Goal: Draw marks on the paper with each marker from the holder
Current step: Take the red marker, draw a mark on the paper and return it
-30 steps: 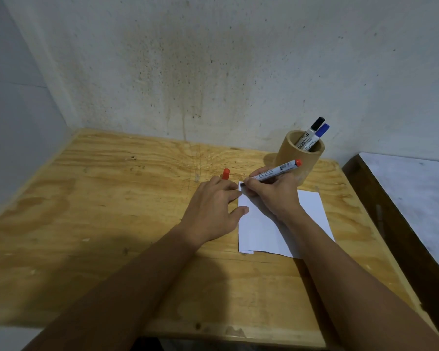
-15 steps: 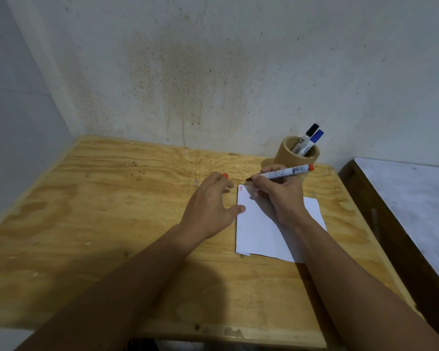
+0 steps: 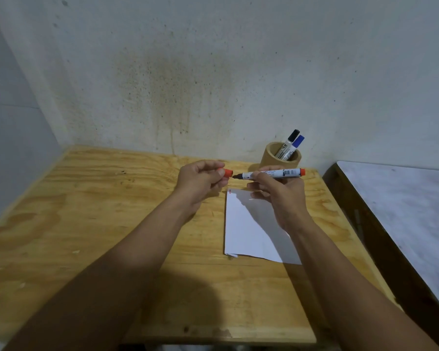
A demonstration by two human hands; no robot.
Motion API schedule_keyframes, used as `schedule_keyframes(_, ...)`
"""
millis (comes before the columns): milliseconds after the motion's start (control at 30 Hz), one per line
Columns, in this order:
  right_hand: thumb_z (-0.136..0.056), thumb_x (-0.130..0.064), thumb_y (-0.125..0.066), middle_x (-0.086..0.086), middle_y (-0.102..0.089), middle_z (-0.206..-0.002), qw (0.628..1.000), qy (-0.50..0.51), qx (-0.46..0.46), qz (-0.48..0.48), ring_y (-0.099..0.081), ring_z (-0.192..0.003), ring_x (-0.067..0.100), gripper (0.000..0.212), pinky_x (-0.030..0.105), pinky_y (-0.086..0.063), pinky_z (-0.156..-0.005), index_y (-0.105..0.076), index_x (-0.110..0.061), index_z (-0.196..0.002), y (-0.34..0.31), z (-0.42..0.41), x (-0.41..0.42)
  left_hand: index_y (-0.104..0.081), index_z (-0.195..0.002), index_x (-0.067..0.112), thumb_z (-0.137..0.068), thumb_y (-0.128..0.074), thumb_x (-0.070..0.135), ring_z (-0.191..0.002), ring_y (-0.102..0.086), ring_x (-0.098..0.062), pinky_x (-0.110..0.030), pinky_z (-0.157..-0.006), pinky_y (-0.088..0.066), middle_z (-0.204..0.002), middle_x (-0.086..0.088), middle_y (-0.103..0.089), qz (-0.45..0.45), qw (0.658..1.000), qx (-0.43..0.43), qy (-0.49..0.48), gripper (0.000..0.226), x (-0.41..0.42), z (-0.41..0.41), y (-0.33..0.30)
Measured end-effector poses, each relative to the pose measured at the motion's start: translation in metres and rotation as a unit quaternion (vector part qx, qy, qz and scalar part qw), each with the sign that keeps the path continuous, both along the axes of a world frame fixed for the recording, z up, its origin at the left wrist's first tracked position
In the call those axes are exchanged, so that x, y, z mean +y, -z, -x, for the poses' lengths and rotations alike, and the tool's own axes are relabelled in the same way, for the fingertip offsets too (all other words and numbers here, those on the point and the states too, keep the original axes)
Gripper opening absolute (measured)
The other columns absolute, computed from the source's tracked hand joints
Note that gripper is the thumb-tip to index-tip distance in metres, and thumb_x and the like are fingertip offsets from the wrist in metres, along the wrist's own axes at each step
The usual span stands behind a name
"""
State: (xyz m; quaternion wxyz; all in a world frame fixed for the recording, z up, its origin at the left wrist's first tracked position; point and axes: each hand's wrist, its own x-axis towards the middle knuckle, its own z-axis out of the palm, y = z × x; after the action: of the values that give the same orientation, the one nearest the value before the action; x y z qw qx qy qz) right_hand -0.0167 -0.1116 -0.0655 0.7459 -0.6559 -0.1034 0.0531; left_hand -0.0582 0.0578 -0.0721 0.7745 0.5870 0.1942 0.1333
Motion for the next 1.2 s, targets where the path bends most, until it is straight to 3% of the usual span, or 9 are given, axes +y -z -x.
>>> schedule_keyframes(100,-0.082,-0.004,-0.072,0.027,-0.073,-0.091,1.000,0.011,-0.014,0.002,-0.072,-0.070,0.026,0.013,0.037,-0.058,-0.065,-0.067,0.003,-0.093,-0.005,0.002,-0.001,-0.068,-0.087,0.003,-0.083,-0.061,-0.008,-0.063,-0.068,-0.016,-0.021,-0.061,-0.058,-0.083,-0.014,-0.069,0.067,0.998,-0.006,0.012,0.014,-0.004,0.004,-0.007)
schedule_keyframes(267,-0.082,-0.004,-0.073,0.021,-0.073,-0.086,0.999,0.013,-0.037,0.017,-0.072,-0.065,0.022,0.012,0.032,-0.057,-0.059,-0.068,0.002,-0.092,-0.008,0.003,-0.002,-0.069,-0.087,0.001,-0.083,-0.061,-0.008,-0.066,-0.068,-0.018,-0.022,-0.064,-0.059,-0.084,-0.017,-0.068,0.092,0.995,0.000,0.027,0.013,-0.010,0.004,-0.007)
schedule_keyframes(467,-0.082,-0.007,-0.075,0.018,-0.073,-0.082,0.998,0.011,-0.051,0.019,-0.071,-0.066,0.019,0.022,0.034,-0.055,-0.063,-0.069,0.009,-0.096,-0.009,0.003,-0.009,-0.068,-0.087,-0.005,-0.080,-0.065,-0.007,-0.066,-0.072,-0.021,-0.022,-0.060,-0.058,-0.079,-0.018,-0.069,0.093,0.995,-0.013,0.038,0.008,-0.019,0.007,-0.013)
schedule_keyframes(633,-0.085,-0.008,-0.070,0.013,-0.065,-0.070,0.998,0.012,-0.060,0.002,-0.058,-0.057,0.014,0.007,0.024,-0.048,-0.056,-0.072,-0.004,-0.079,-0.021,0.000,-0.016,-0.068,-0.083,-0.007,-0.078,-0.067,-0.006,-0.061,-0.071,-0.021,-0.022,-0.057,-0.057,-0.066,-0.015,-0.070,0.083,0.995,-0.032,0.041,0.005,-0.031,0.002,-0.023)
schedule_keyframes(733,-0.090,-0.020,-0.066,0.016,-0.067,-0.080,0.998,0.016,-0.050,0.039,-0.059,-0.070,0.017,0.019,0.025,-0.049,-0.065,-0.073,-0.003,-0.088,-0.024,-0.008,-0.026,-0.070,-0.077,0.000,-0.077,-0.070,-0.001,-0.062,-0.070,-0.021,-0.025,-0.060,-0.058,-0.069,-0.016,-0.070,0.044,0.996,-0.047,0.056,0.002,-0.041,-0.002,-0.025)
schedule_keyframes(833,-0.095,-0.033,-0.058,0.018,-0.070,-0.092,0.998,-0.003,-0.009,0.069,-0.064,-0.090,0.020,0.035,0.035,-0.051,-0.082,-0.071,0.000,-0.100,-0.024,-0.016,-0.036,-0.073,-0.076,0.011,-0.073,-0.077,0.007,-0.068,-0.067,-0.017,-0.025,-0.062,-0.053,-0.076,-0.009,-0.071,-0.046,0.996,-0.048,0.062,0.007,-0.053,-0.005,-0.029)
schedule_keyframes(1000,-0.104,-0.028,-0.038,0.013,-0.068,-0.085,0.997,0.030,0.009,0.068,-0.069,-0.079,0.024,0.032,0.037,-0.057,-0.072,-0.061,-0.008,-0.094,-0.045,-0.031,-0.052,-0.072,-0.091,0.019,-0.060,-0.084,0.035,-0.072,-0.058,-0.009,-0.018,-0.056,-0.045,-0.093,0.003,-0.067,-0.253,0.966,-0.045,0.032,0.037,-0.072,-0.019,-0.029)
schedule_keyframes(1100,-0.104,-0.030,-0.033,0.010,-0.055,-0.078,0.962,0.058,-0.040,0.262,-0.063,-0.061,0.023,0.033,0.039,-0.059,-0.059,-0.056,-0.006,-0.105,-0.065,-0.048,-0.066,-0.064,-0.113,0.017,-0.073,-0.075,0.028,-0.103,-0.056,-0.018,-0.030,-0.083,-0.047,-0.114,0.001,-0.060,-0.467,0.879,-0.095,0.034,0.043,-0.070,-0.034,-0.024)
schedule_keyframes(1200,-0.102,-0.035,-0.044,0.003,-0.053,-0.067,0.865,0.058,-0.149,0.475,-0.051,-0.052,0.018,0.033,0.028,-0.043,-0.047,-0.067,-0.011,-0.106,-0.084,-0.066,-0.078,-0.046,-0.134,0.014,-0.078,-0.068,0.022,-0.127,-0.041,-0.025,-0.041,-0.105,-0.034,-0.140,-0.006,-0.048,-0.608,0.783,-0.096,0.091,0.060,-0.066,-0.043,-0.022)
